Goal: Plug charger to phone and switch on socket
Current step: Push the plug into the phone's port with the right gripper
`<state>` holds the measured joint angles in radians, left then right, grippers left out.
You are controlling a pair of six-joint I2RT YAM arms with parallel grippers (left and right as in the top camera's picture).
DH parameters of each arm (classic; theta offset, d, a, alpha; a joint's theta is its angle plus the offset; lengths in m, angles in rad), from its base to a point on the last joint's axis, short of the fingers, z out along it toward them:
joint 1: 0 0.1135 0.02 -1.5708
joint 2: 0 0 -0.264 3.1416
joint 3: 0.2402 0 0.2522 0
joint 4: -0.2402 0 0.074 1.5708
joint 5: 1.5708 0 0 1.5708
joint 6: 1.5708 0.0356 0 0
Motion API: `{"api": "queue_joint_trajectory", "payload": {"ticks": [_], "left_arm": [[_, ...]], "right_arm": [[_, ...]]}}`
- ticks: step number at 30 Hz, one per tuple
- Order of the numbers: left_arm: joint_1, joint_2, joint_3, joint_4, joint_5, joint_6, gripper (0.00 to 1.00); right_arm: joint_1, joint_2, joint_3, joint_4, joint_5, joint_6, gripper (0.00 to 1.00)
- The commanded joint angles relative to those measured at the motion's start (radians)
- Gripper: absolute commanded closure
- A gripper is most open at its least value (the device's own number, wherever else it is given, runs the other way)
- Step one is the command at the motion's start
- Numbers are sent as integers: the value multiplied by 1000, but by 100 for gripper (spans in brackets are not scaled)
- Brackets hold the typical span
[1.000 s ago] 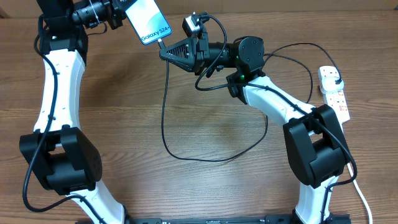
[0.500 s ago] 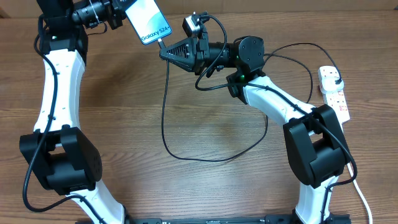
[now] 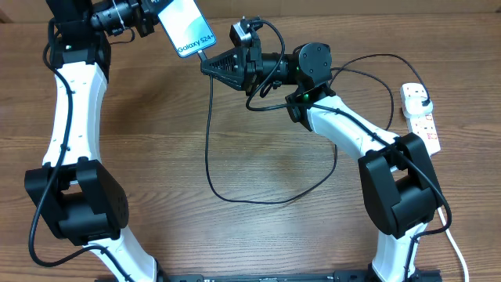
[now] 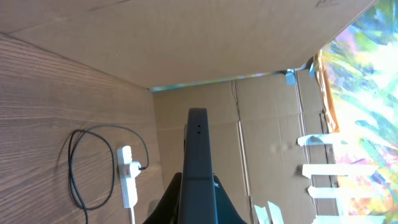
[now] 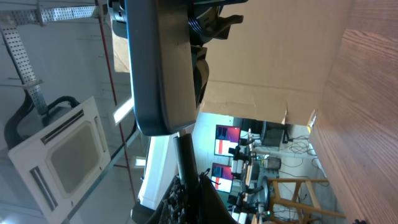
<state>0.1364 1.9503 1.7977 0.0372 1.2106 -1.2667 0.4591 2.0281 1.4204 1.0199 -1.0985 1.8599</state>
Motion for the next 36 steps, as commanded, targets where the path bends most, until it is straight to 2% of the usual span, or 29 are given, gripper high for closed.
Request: {"api": "queue_joint_trajectory", "payload": {"ticks": [1,15,36], "left_arm": [[-21,-24,13,5,92,-7,96],[-55,-24,13,5,153,63,96],[-57,-24,13,4,196,29,96]], "right_arm": [[-10,-20,15,-12,43,18,96],[-10,-20,15,-13,63,18,96],[-22,-20,15,-27,67,17,96]]}}
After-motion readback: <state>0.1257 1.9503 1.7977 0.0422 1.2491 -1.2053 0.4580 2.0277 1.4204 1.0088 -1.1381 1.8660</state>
